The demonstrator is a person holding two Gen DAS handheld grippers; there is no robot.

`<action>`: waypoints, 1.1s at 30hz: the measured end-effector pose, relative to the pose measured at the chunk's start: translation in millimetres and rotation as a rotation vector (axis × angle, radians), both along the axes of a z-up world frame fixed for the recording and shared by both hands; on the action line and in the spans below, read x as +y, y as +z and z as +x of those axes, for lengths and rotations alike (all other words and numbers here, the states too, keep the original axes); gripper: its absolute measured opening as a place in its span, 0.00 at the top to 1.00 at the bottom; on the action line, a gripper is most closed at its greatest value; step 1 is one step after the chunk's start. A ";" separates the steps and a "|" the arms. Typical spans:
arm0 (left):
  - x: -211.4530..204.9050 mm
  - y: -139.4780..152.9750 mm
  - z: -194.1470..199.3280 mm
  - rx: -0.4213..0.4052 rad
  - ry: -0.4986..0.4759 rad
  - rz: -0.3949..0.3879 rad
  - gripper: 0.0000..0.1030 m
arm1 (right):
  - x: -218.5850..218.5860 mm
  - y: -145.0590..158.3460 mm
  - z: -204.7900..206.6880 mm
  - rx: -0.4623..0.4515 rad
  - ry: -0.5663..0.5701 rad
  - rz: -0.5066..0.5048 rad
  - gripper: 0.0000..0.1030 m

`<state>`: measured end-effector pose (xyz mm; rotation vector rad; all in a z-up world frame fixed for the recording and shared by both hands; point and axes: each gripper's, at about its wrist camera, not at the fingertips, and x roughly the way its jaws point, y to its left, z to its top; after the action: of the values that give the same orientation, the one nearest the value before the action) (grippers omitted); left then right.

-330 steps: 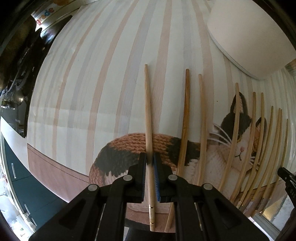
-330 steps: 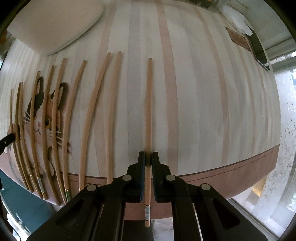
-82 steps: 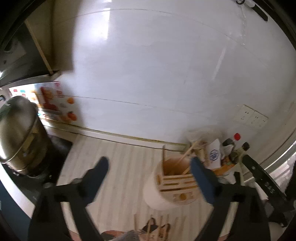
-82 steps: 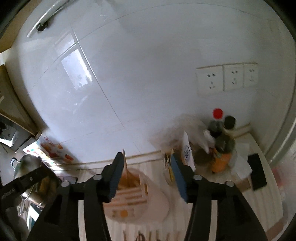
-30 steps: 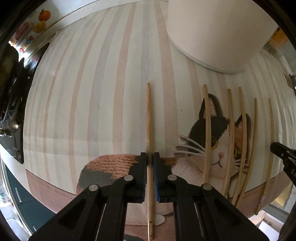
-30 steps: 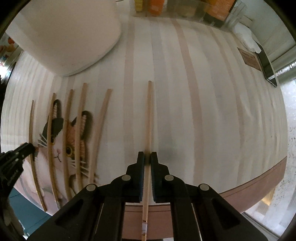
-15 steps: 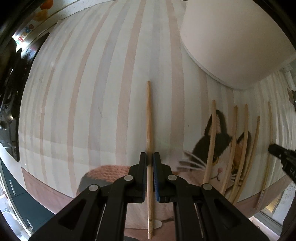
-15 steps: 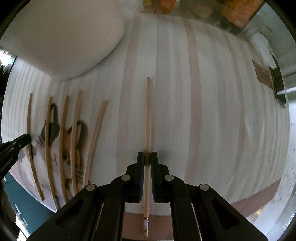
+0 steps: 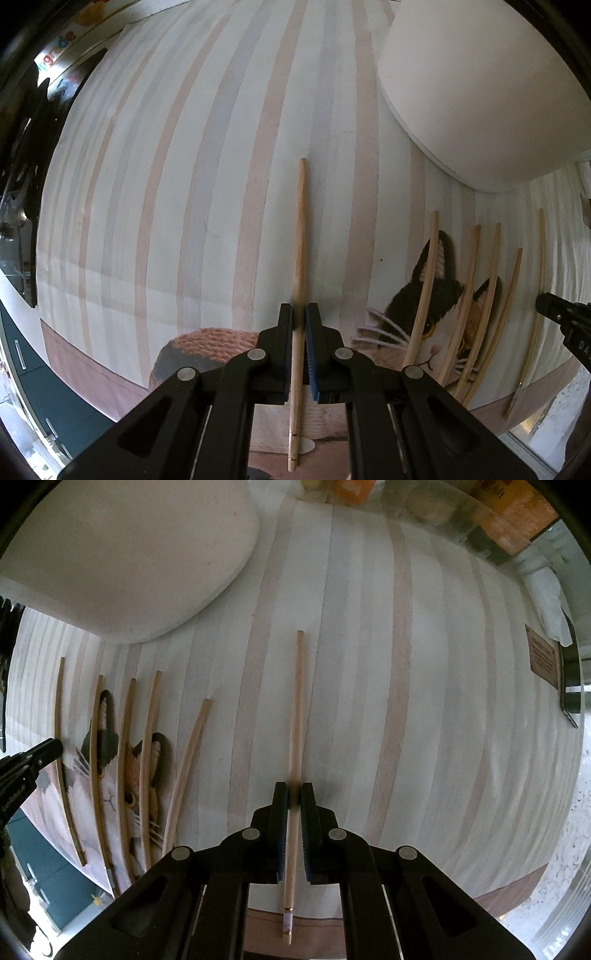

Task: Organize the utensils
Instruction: 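Move both tools back to the row and grasp one chopstick each, then lift both chopsticks and lower them into the pink holder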

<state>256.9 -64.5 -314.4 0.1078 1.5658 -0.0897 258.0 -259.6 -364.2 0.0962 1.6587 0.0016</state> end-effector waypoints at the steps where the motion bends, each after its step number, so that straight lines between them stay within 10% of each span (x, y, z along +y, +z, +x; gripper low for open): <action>1: -0.5 -0.3 0.7 0.003 -0.002 0.002 0.95 | 0.0 -1.9 6.0 0.000 -0.002 0.000 0.94; 33: 2.0 -4.0 -6.8 0.008 -0.051 -0.012 0.94 | -11.8 27.1 13.2 0.021 -0.019 -0.046 0.93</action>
<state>250.0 -62.6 -318.3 0.1378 1.5706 -0.1398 271.2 -271.4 -337.1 0.0776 1.6782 -0.0525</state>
